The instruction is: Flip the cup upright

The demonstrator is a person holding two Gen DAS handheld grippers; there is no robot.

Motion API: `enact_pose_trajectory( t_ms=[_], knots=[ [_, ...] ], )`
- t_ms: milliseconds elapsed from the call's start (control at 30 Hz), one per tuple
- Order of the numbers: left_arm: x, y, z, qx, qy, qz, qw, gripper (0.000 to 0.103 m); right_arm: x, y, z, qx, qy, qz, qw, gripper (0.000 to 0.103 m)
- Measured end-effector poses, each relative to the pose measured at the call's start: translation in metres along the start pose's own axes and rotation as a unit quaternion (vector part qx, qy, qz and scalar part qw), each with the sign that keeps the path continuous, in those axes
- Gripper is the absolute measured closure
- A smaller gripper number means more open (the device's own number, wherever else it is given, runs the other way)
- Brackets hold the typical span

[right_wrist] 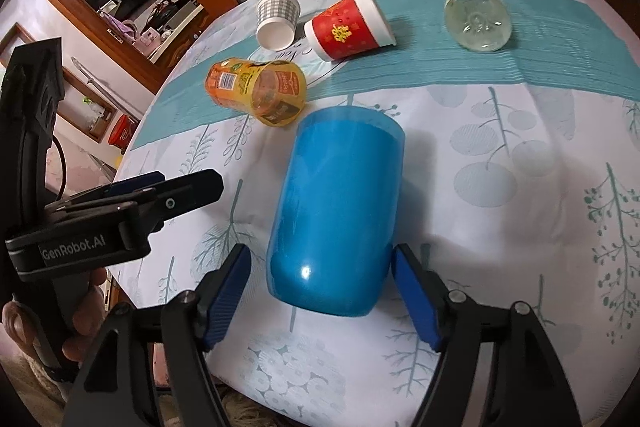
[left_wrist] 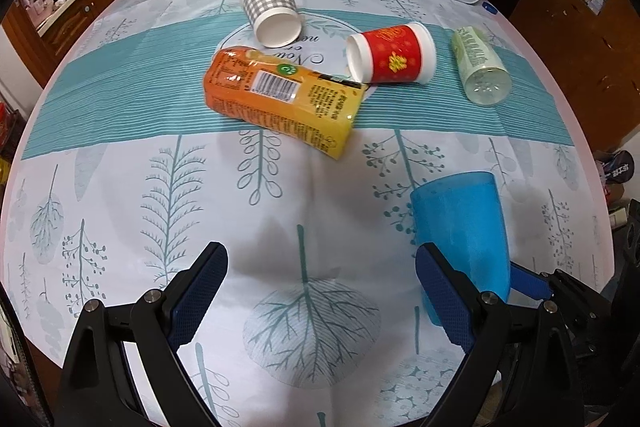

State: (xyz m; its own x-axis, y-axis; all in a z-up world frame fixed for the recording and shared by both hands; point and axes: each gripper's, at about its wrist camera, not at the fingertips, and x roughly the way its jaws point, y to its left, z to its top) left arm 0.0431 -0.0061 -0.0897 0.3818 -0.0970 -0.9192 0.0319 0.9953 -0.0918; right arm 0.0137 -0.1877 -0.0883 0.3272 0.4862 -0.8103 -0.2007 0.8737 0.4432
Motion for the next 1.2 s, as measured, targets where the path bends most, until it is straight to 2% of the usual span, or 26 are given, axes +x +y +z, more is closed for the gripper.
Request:
enact_pose_trajectory(
  t_ms=[300,500,800,967,1200],
  knots=[
    [-0.003,-0.015,0.003,0.007,0.011,-0.026,0.9996,0.009,-0.031,-0.012,-0.005,0.006,-0.017,-0.008,1.0,0.03],
    [-0.002,-0.034,0.005,0.022,0.022,-0.042,0.9986,0.009,-0.054,-0.023,-0.006,0.01,-0.035,-0.029,0.999,0.03],
    [0.011,-0.066,0.01,0.032,0.068,-0.077,0.9941,0.009,-0.064,-0.046,-0.003,0.024,-0.067,-0.123,0.99,0.03],
    [0.02,-0.074,0.011,0.026,0.089,-0.091,0.9915,0.009,-0.064,-0.053,0.001,0.024,-0.079,-0.153,0.985,0.03],
    [0.036,-0.082,0.015,0.008,0.115,-0.101,0.9881,0.009,-0.06,-0.058,0.005,0.02,-0.079,-0.165,0.983,0.03]
  ],
)
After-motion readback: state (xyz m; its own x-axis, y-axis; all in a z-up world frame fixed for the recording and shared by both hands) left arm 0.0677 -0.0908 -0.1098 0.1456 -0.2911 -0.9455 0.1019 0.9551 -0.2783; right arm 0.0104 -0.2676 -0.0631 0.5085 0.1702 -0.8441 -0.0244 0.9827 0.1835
